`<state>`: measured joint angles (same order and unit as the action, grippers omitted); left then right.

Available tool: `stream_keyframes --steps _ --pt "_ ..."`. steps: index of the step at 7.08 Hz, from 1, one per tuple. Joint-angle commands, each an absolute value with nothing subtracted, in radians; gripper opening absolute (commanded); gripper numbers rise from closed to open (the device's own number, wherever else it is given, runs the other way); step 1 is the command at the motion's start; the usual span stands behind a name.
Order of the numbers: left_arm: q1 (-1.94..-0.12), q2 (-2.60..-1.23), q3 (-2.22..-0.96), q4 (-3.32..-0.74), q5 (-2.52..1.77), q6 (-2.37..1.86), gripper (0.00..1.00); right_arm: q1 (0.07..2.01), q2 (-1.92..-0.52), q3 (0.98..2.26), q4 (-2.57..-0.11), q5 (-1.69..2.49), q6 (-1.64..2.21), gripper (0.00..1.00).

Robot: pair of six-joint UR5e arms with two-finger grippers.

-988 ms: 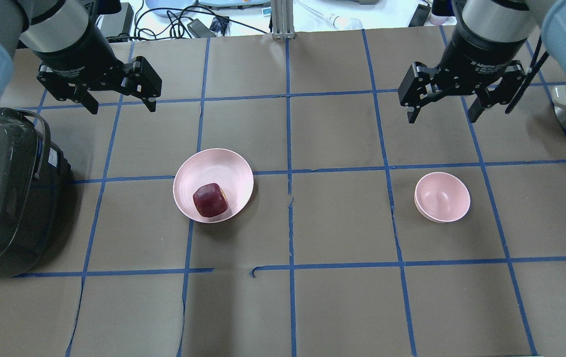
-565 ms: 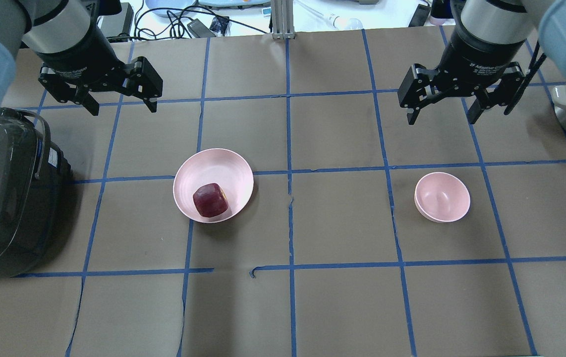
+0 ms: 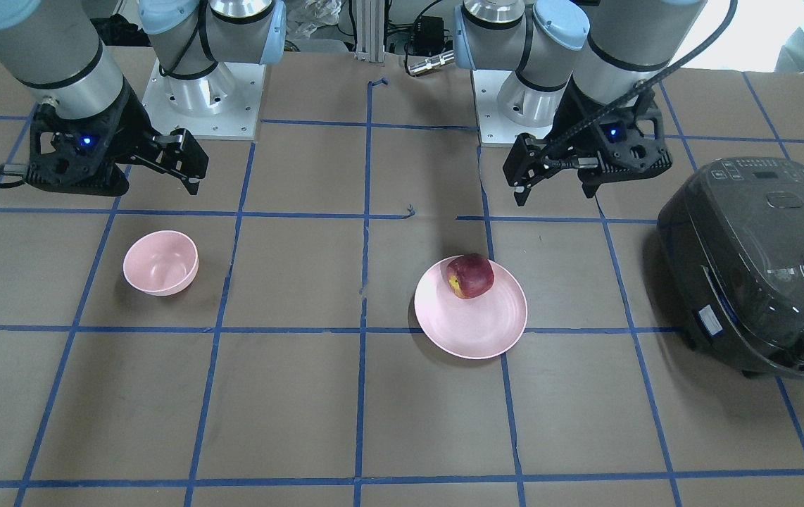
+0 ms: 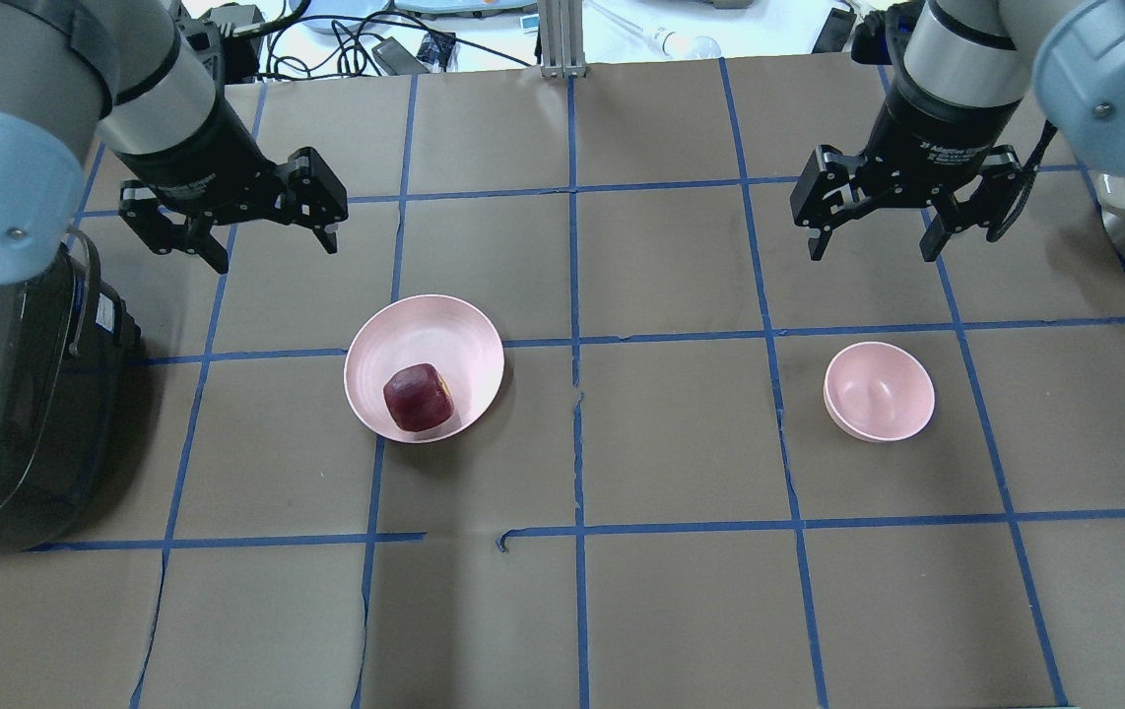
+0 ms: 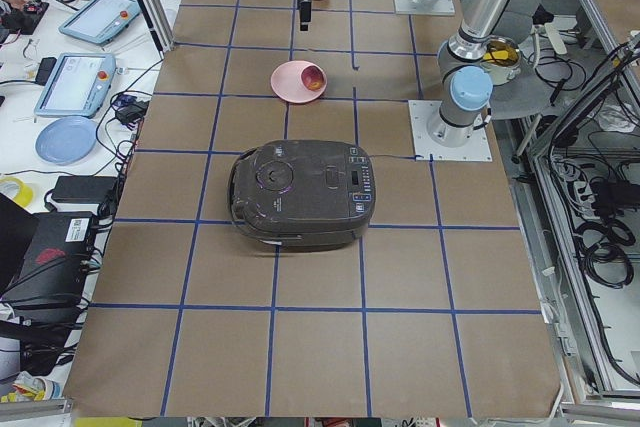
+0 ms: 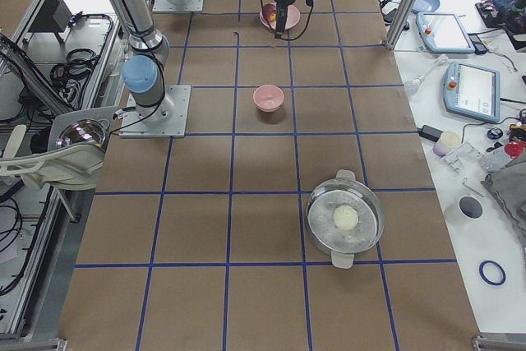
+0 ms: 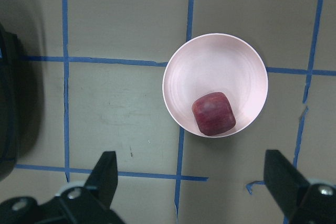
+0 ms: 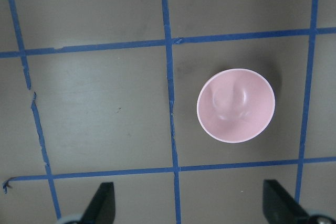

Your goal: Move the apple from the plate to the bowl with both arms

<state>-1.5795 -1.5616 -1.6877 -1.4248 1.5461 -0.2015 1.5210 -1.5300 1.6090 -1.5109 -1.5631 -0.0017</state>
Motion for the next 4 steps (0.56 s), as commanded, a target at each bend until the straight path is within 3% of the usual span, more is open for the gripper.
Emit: stream_keyframes --steps 1,3,4 --pt "-1.589 -1.581 -1.881 -1.198 1.477 -0.238 0.99 1.423 -1.513 1.748 -1.564 -1.566 -0.169 1.00" --pt "-1.591 -1.623 -2.061 -0.991 1.476 -0.254 0.99 1.298 -1.462 1.929 -1.786 -1.565 -0.201 1.00" --pt "-1.601 -1.643 -2.091 -0.944 1.474 -0.268 0.99 1.295 -1.442 1.987 -1.861 -1.565 -0.210 1.00"
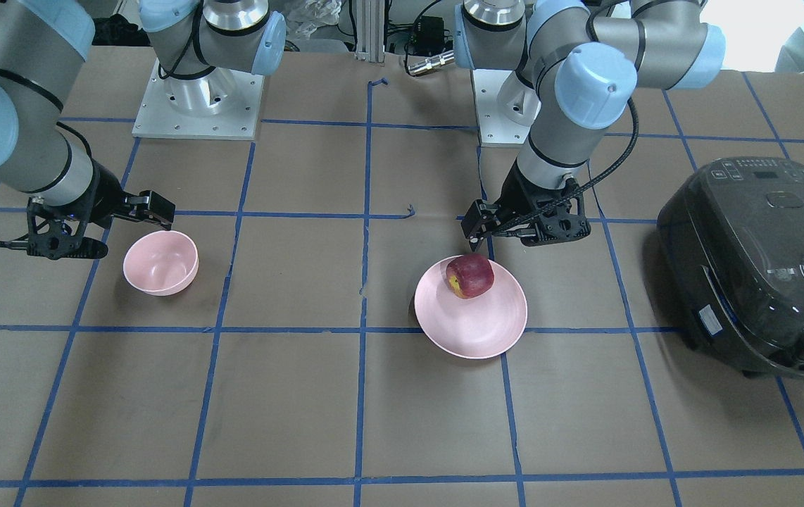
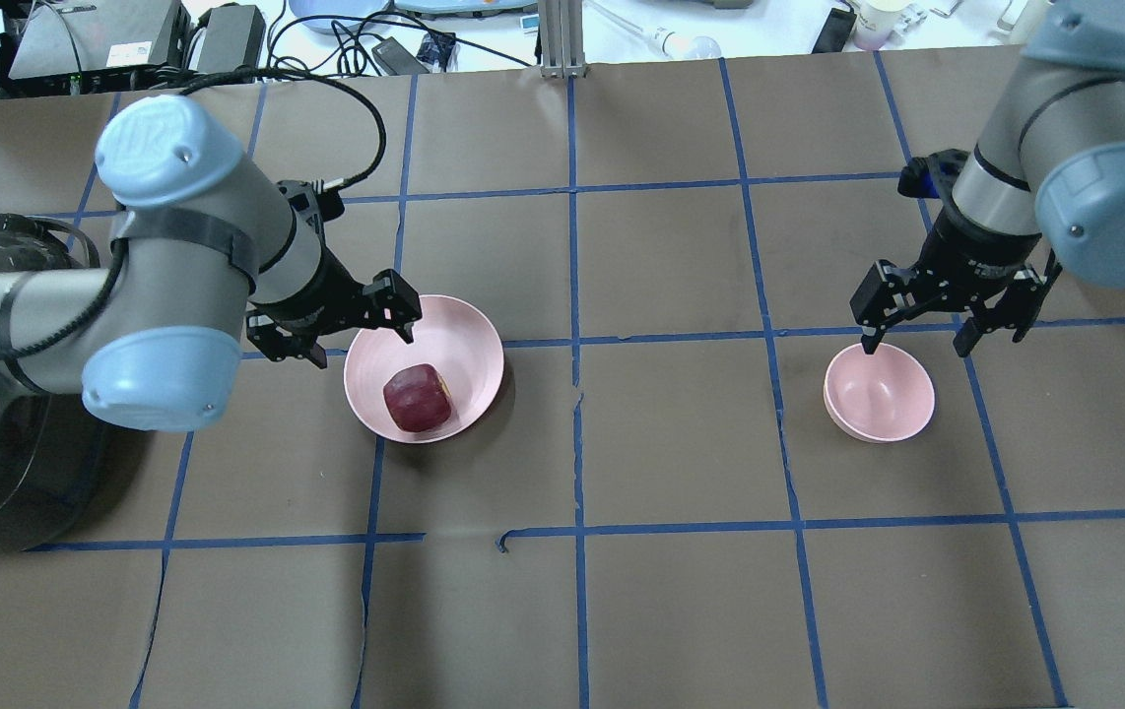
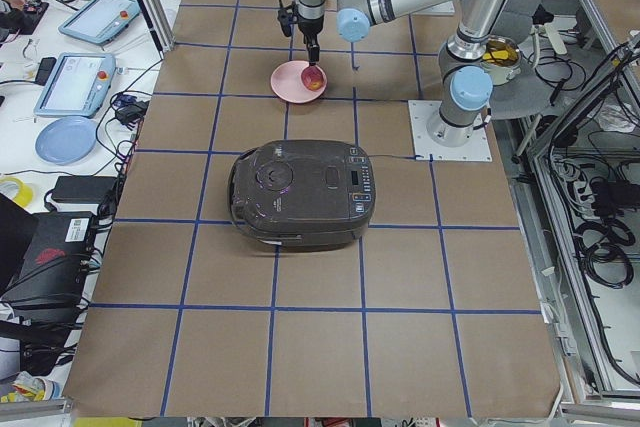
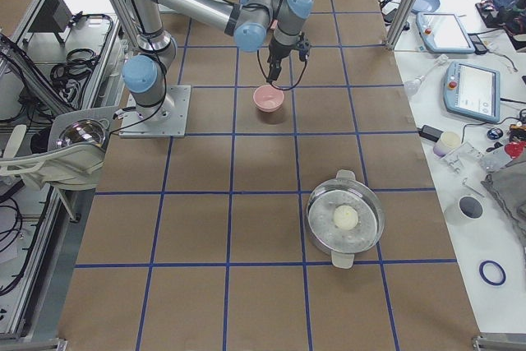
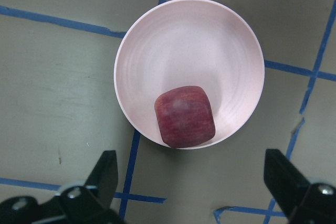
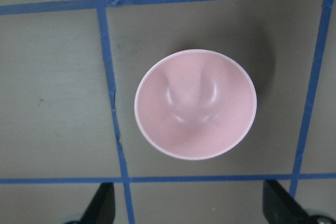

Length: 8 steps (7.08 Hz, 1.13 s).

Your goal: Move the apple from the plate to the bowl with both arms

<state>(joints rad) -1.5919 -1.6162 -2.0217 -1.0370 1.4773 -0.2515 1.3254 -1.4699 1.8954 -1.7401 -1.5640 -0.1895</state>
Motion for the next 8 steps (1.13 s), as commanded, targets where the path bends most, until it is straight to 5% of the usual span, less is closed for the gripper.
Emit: stream_keyframes --steps 1,7,8 --pt "-1.608 -1.670 -2.091 -0.942 1.476 -0.291 0.99 1.295 -1.404 2.000 -1.885 -1.571 -0.212 1.00" --pt "-1.617 -1.799 -2.082 -0.816 1.388 -0.440 0.99 1.290 -1.338 2.000 -1.943 -1.655 -0.212 1.00" --pt "-1.618 -1.799 -2.082 -0.818 1.400 -0.440 1.00 1.290 -1.336 2.000 -1.947 -1.657 -0.212 0.91"
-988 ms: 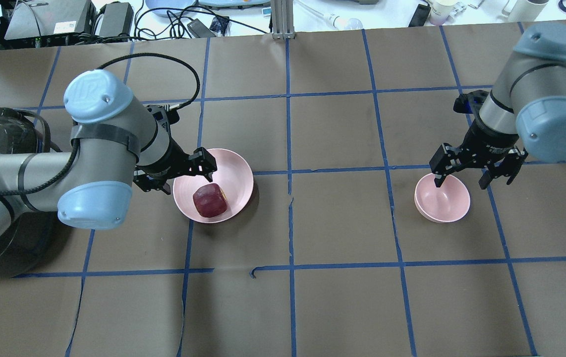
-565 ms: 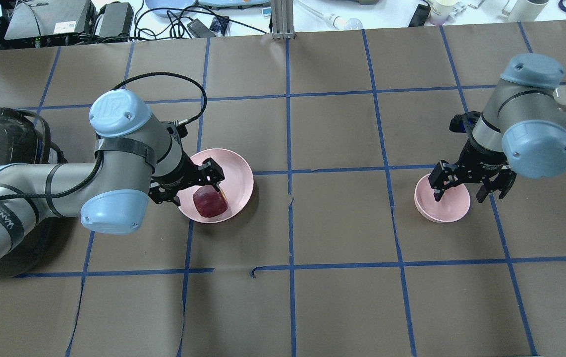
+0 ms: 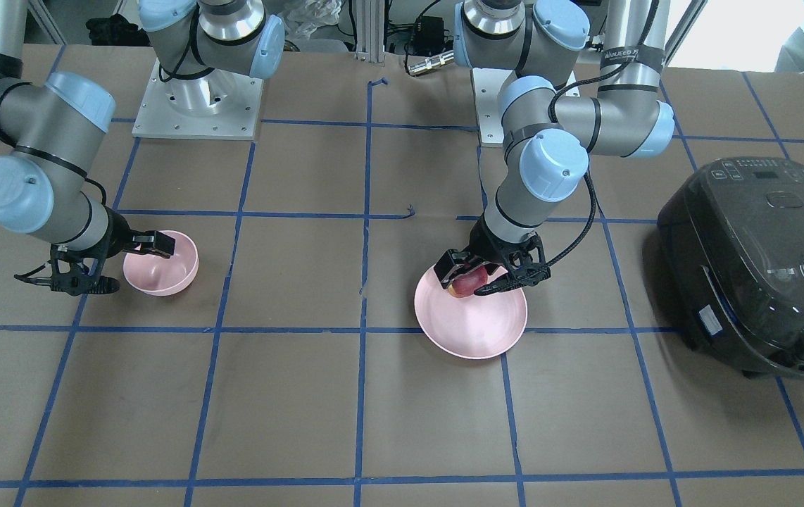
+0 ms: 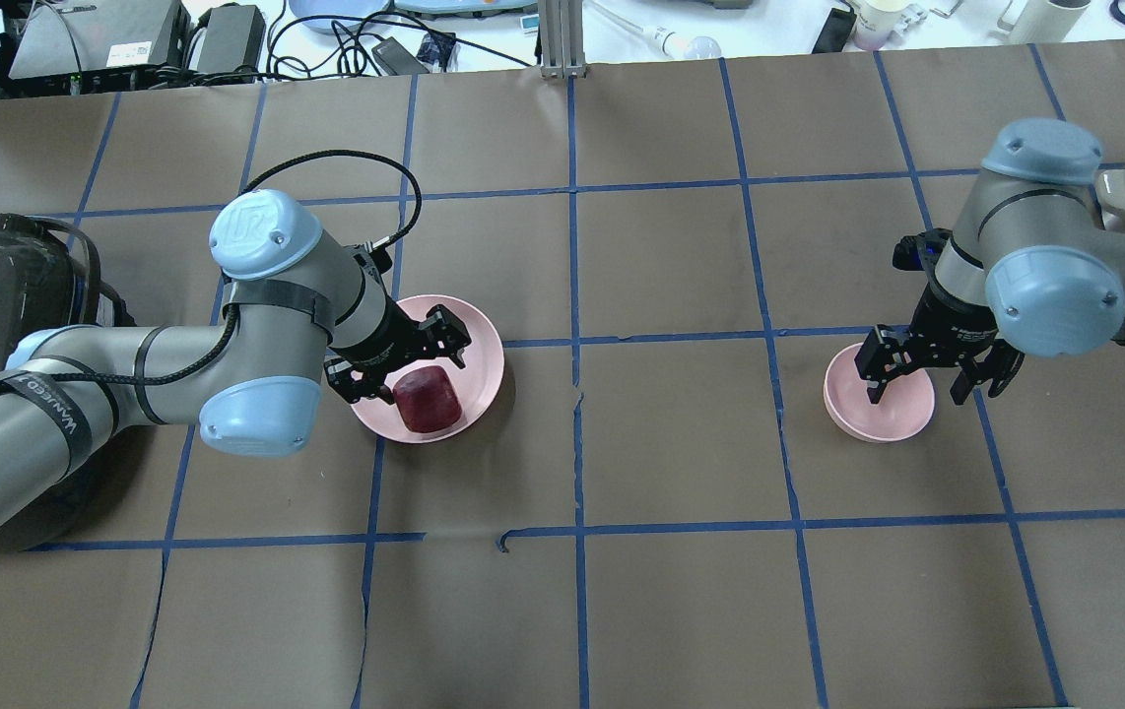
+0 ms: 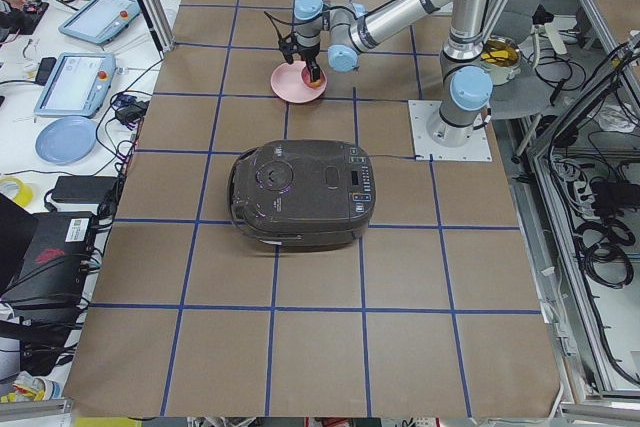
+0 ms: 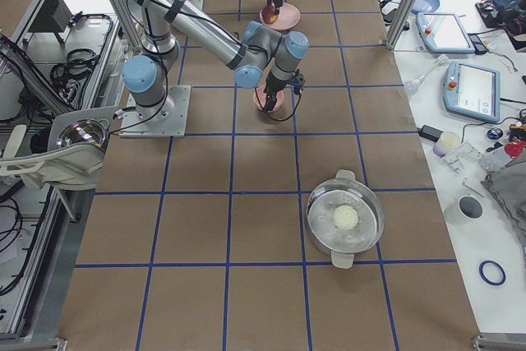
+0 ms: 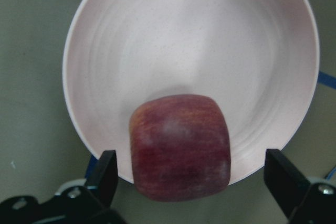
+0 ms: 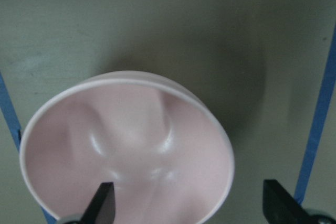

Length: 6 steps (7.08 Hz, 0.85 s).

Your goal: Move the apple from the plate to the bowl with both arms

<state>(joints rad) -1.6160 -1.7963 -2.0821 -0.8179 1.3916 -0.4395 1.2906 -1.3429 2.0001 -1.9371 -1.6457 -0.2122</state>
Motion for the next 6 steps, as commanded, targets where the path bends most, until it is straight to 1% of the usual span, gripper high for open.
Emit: stream_keyframes --steps 1,2,3,4,5,6 --pt "-1.618 -1.802 -2.082 -0.818 1.432 -0.440 1.00 1.290 -1.329 2.002 -1.947 -1.657 -0.210 0.67" --pt "-1.618 -1.821 -2.083 -0.824 1.434 -0.443 1.00 1.289 -1.319 2.002 -1.945 -1.658 -0.213 0.41" --pt "-1.623 -1.838 -2.088 -0.824 1.442 -0.446 0.96 1.289 -1.319 2.002 -1.944 -1.658 -0.216 0.23" --pt "-1.629 -1.851 -2.089 -0.824 1.442 -0.434 0.87 1.289 -1.319 2.002 -1.944 -1.658 -0.216 0.05" --pt "-1.652 -1.856 -2.086 -0.824 1.448 -0.395 0.76 1.289 -1.319 2.000 -1.941 -1.658 -0.216 0.00" --pt "-1.658 -1.861 -2.085 -0.822 1.463 -0.384 0.59 1.289 -1.328 1.997 -1.931 -1.654 -0.218 0.00"
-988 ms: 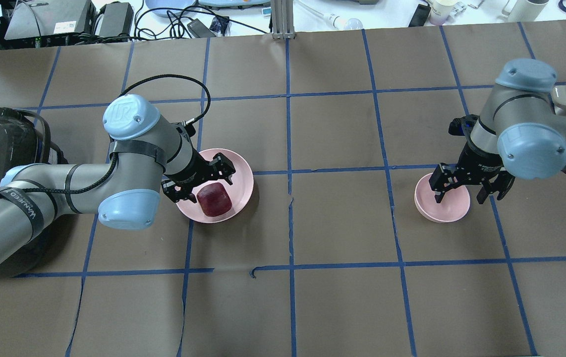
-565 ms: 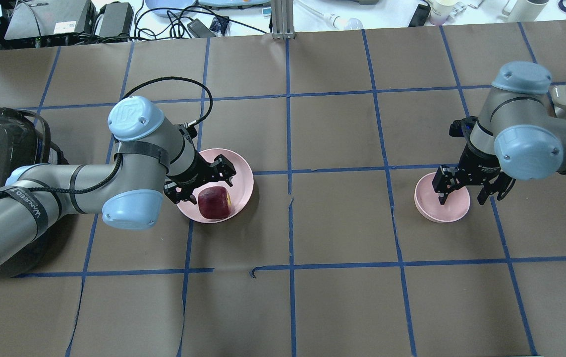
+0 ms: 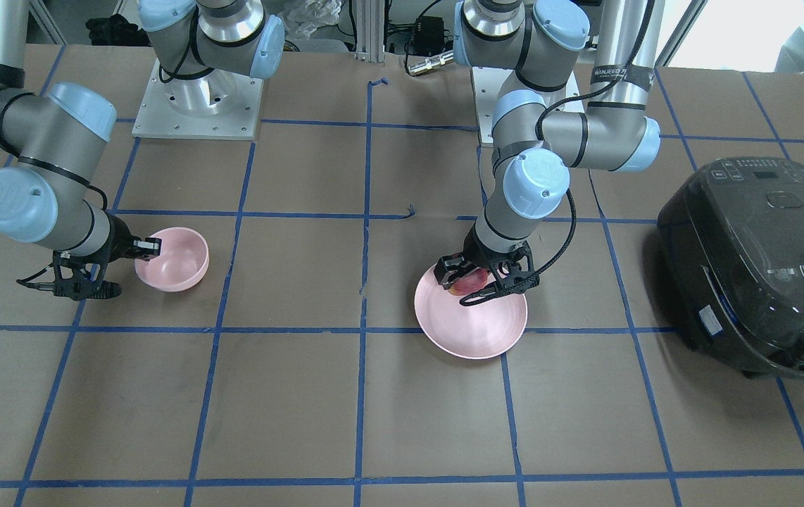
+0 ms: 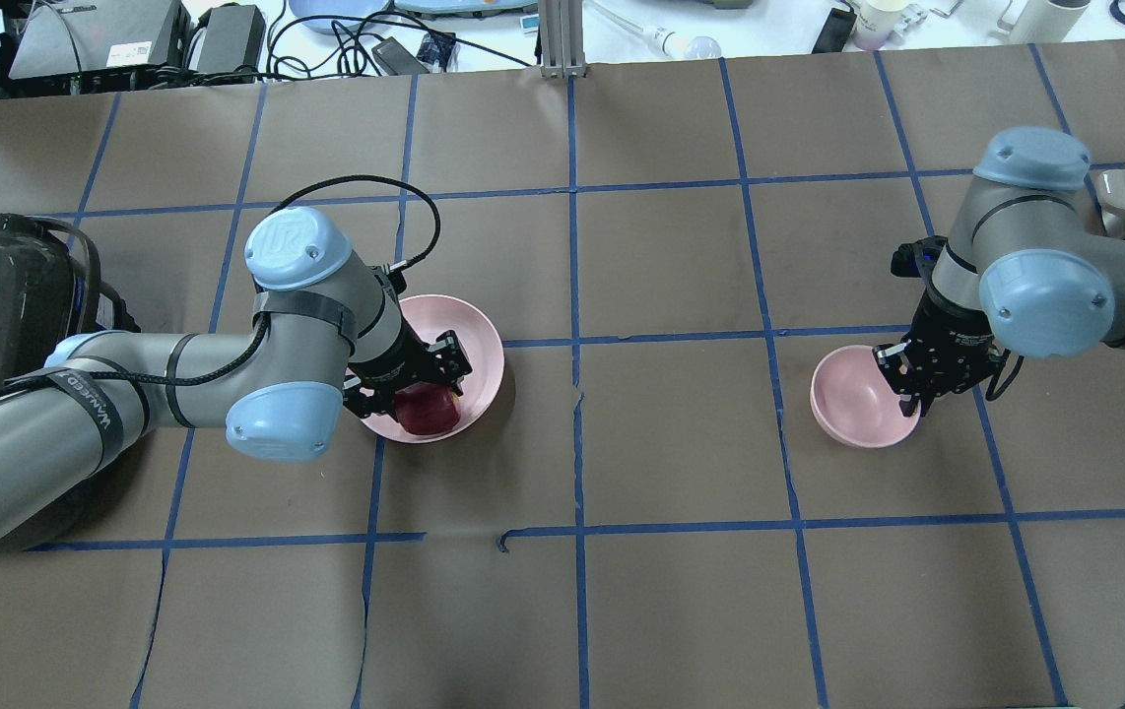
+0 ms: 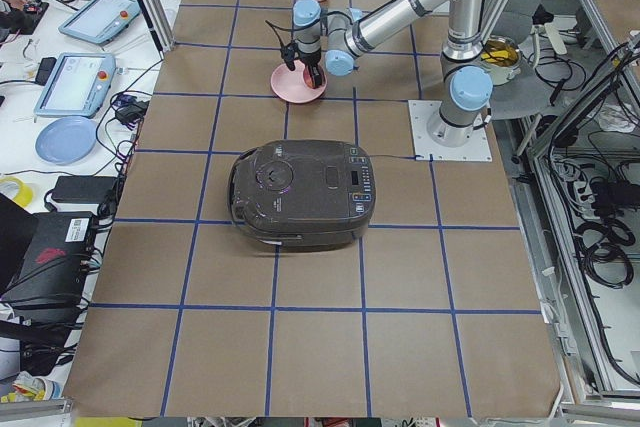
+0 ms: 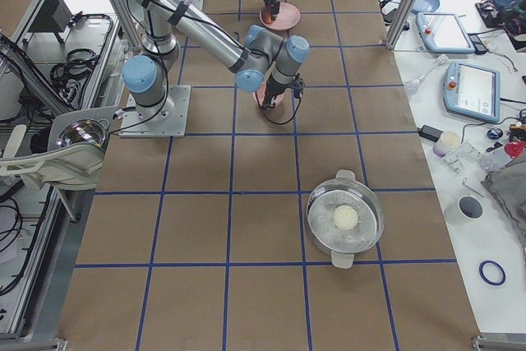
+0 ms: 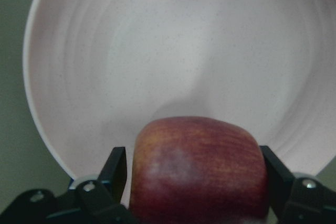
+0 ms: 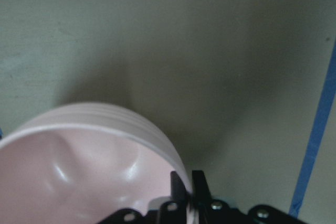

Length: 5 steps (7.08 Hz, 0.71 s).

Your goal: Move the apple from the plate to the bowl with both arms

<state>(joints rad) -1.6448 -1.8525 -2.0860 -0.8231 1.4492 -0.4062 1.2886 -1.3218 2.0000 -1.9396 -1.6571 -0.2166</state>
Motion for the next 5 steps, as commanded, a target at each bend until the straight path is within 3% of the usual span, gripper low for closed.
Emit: stream_keyframes --steps 1,4,5 --pt "-1.658 -1.867 -2.085 -0.822 1.471 -0.344 0.47 1.289 -1.335 1.991 -1.918 -1.645 -0.216 0.00" --pt "-1.669 -1.815 -2.030 -0.831 1.532 -0.273 0.31 1.334 -1.335 1.899 -1.826 -1.438 -0.218 0.00" --pt "-1.667 -1.812 -1.990 -0.866 1.532 -0.267 0.30 1.406 -1.328 1.901 -1.836 -1.412 -0.197 0.00"
